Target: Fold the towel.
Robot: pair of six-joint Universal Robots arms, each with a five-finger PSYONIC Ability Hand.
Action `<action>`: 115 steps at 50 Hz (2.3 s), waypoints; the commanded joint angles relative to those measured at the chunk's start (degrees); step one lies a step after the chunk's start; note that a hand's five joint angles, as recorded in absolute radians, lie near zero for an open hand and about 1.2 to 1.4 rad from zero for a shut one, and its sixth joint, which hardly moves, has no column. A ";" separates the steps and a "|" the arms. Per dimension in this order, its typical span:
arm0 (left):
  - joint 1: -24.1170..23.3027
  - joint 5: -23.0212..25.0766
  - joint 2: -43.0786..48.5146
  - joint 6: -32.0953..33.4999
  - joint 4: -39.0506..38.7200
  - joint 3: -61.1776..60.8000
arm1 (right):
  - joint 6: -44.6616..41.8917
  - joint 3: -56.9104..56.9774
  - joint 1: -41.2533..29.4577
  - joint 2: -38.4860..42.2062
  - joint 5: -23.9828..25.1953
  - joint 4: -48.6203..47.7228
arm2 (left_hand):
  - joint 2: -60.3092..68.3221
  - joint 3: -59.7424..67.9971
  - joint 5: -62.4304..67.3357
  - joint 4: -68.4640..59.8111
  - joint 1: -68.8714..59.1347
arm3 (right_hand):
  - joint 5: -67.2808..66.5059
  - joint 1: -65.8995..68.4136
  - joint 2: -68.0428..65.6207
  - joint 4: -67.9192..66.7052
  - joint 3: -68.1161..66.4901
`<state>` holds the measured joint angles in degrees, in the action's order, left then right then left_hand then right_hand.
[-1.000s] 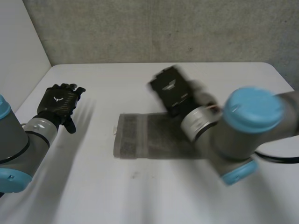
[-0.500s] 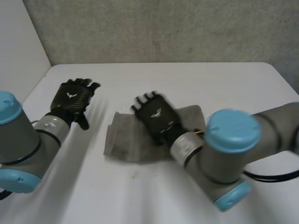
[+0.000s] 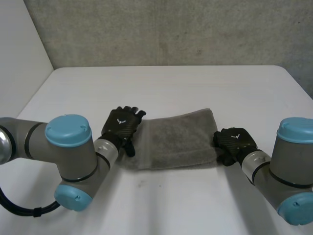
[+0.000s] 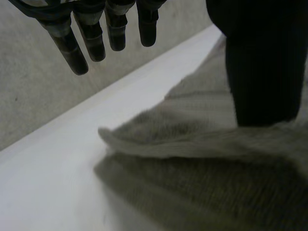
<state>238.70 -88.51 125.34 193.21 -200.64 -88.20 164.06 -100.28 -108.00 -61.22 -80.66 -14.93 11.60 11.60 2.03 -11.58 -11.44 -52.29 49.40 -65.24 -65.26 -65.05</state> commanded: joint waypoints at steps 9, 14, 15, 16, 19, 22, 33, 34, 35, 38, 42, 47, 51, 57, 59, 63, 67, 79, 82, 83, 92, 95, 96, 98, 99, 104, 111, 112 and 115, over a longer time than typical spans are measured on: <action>1.42 -0.43 -4.66 1.29 -0.46 -6.98 | 0.22 4.04 -0.81 -1.97 0.06 -0.36 | 0.80 0.80 0.37 -0.83 -0.96 | -17.71 30.60 -14.76 -14.74 -14.95; 1.68 -0.87 -7.21 1.29 -0.46 -10.23 | -0.84 9.82 -4.39 -4.61 -0.11 -0.54 | 0.63 0.63 0.20 -0.66 -0.79 | -17.71 30.60 -14.76 -14.74 -14.95; 2.03 -1.48 -8.26 1.21 -0.46 -11.46 | -0.84 9.84 -4.41 -4.61 -0.11 -0.54 | 0.63 0.63 0.20 -0.66 -0.79 | -17.71 30.60 -14.76 -14.74 -14.95; 2.04 -1.49 -8.27 1.21 -0.46 -11.47 | -1.02 12.10 -7.37 -4.53 -0.02 -0.54 | 0.63 0.63 0.20 -0.66 -0.79 | -17.71 30.60 -14.76 -14.74 -14.95; 4.04 -3.41 -11.07 1.12 -0.63 -13.92 | -1.11 16.85 -14.14 -3.48 0.15 -0.19 | 0.79 0.79 0.37 -0.82 -0.96 | -17.71 30.60 -14.76 -14.74 -14.95; 6.59 -4.56 -14.32 0.94 -0.72 -15.94 | -1.72 20.46 -19.77 -0.59 0.24 0.34 | 1.13 1.13 0.70 -1.16 -1.29 | -17.71 30.60 -14.76 -14.74 -14.95; 13.28 -4.83 -19.08 -1.60 -0.11 -18.59 | -5.76 23.29 -32.09 13.21 3.48 0.78 | 0.97 0.97 0.54 -0.99 -1.13 | -17.71 30.60 -14.76 -14.74 -14.95; 13.89 -4.74 -19.34 -2.04 -0.11 -18.59 | -5.76 23.29 -32.10 13.23 3.49 0.78 | 1.13 1.13 0.70 -1.16 -1.29 | -17.71 30.60 -14.76 -14.74 -14.95; 13.90 -4.74 -19.34 -2.05 -0.11 -18.59 | -6.46 23.20 -32.19 14.27 4.28 0.78 | 1.13 1.13 0.71 -1.16 -1.29 | -17.71 30.60 -14.76 -14.74 -14.95; 14.34 -4.48 -19.43 -2.84 -0.11 -18.50 | -6.64 23.55 -32.01 14.11 4.11 0.69 | 1.30 1.30 0.87 -1.33 -1.46 | -17.71 30.60 -14.76 -14.74 -14.95; 13.29 -4.39 -19.43 -3.10 -0.19 -17.62 | -5.15 23.73 -31.48 10.94 3.67 0.61 | 1.47 1.47 1.04 -1.50 -1.63 | 19.40 -6.52 22.35 22.37 22.16; 10.49 -4.04 -19.43 -4.06 -0.63 -15.52 | 3.11 23.20 -26.30 3.12 1.30 0.61 | 1.64 1.64 1.21 -1.67 -1.80 | 52.29 -39.40 55.24 55.26 55.05; 8.10 -3.95 -19.08 -6.00 -0.63 -13.14 | 12.66 22.33 -21.83 -1.61 0.24 1.48 | 1.81 1.81 1.38 -1.83 -1.97 | 52.29 -39.40 55.24 55.26 55.05; 3.28 -3.95 -17.77 -11.17 -0.37 -8.06 | 17.96 23.20 -16.90 -2.24 0.42 7.09 | 2.98 2.98 2.55 -3.00 -3.14 | 52.29 -39.40 55.24 55.26 55.05; 1.95 -4.04 -16.71 -12.42 -0.11 -6.72 | 17.97 23.55 -16.20 -1.63 0.42 8.24 | 3.15 3.15 2.72 -3.18 -3.31 | 52.29 -39.40 55.24 55.26 55.05; -0.77 -4.04 -12.42 -14.96 0.68 -3.13 | 18.05 25.74 -15.58 2.93 0.50 10.09 | 3.49 3.49 3.06 -3.51 -3.65 | 52.29 -39.40 55.24 55.26 55.05; -1.22 -4.13 -8.71 -15.85 2.62 -1.36 | 17.97 26.98 -15.58 5.92 0.68 11.15 | 3.49 3.49 3.06 -3.52 -3.65 | 52.29 -39.40 55.24 55.26 55.05; 1.68 -4.30 -3.35 -15.32 7.19 -2.58 | 15.86 31.72 -15.75 16.12 1.12 14.49 | 2.14 2.14 1.72 -2.17 -2.30 | 52.29 -39.40 55.24 55.26 55.05; 2.04 -4.30 -3.44 -15.23 7.19 -3.21 | 14.19 31.90 -15.49 15.87 0.94 14.49 | 2.14 2.14 1.71 -2.17 -2.30 | 52.29 -39.40 55.24 55.26 55.05; 2.38 -4.30 -3.61 -14.88 7.28 -3.64 | 14.19 31.90 -15.49 15.87 0.94 14.49 | 2.14 2.14 1.71 -2.17 -2.30 | 52.29 -39.40 55.24 55.26 55.05; 2.30 -3.86 -10.62 -14.26 8.86 -0.67 | 13.83 31.82 -15.14 6.66 -0.46 14.49 | 1.64 1.64 1.21 -1.67 -1.80 | 52.29 -39.40 55.24 55.26 55.05; 2.04 -3.95 -14.66 -14.26 9.56 1.00 | 13.92 31.38 -14.61 1.39 -4.04 14.23 | 1.64 1.64 1.21 -1.67 -1.80 | 52.29 -39.40 55.24 55.26 55.05; 2.04 -3.95 -14.69 -14.26 9.56 1.01 | 13.92 31.38 -14.61 1.36 -4.07 14.23 | 1.64 1.64 1.21 -1.67 -1.80 | 52.29 -39.40 55.24 55.26 55.05; 2.82 -3.86 -19.50 -14.18 11.83 2.76 | 13.40 30.59 -12.69 -4.50 -9.31 14.14 | 1.64 1.64 1.21 -1.67 -1.80 | 52.29 -39.40 55.24 55.26 55.05; 2.83 -3.86 -19.52 -14.18 11.85 2.77 | 13.40 30.58 -12.68 -4.52 -9.34 14.14 | 1.64 1.64 1.21 -1.67 -1.80 | 52.29 -39.40 55.24 55.26 55.05; 4.67 -3.86 -24.79 -14.18 18.00 6.55 | 12.96 28.05 -7.85 -12.33 -12.86 14.75 | 1.30 1.30 0.87 -1.33 -1.46 | 52.29 -39.40 55.24 55.26 55.05; 7.31 -2.81 -32.70 -16.02 23.54 5.32 | 10.93 20.92 -5.47 -18.24 -12.15 13.79 | -1.22 -1.22 -1.65 1.19 1.06 | 52.29 -39.40 55.24 55.26 55.05; 7.31 -2.46 -33.23 -16.63 23.19 4.62 | 10.41 20.22 -5.21 -18.85 -12.24 13.79 | -1.22 -1.22 -1.65 1.19 1.06 | 52.29 -39.40 55.24 55.26 55.05; 7.22 -2.19 -33.32 -16.99 22.40 4.53 | 9.97 19.51 -5.20 -19.46 -12.33 13.79 | -1.22 -1.22 -1.65 1.19 1.06 | 52.29 -39.40 55.24 55.26 55.05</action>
<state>245.66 -91.71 94.11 177.86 -177.74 -81.83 175.63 -77.44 -114.00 -78.44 -93.36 -0.72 10.11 10.07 1.87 -10.14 -10.49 -2.76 11.98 -12.87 -13.31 -12.25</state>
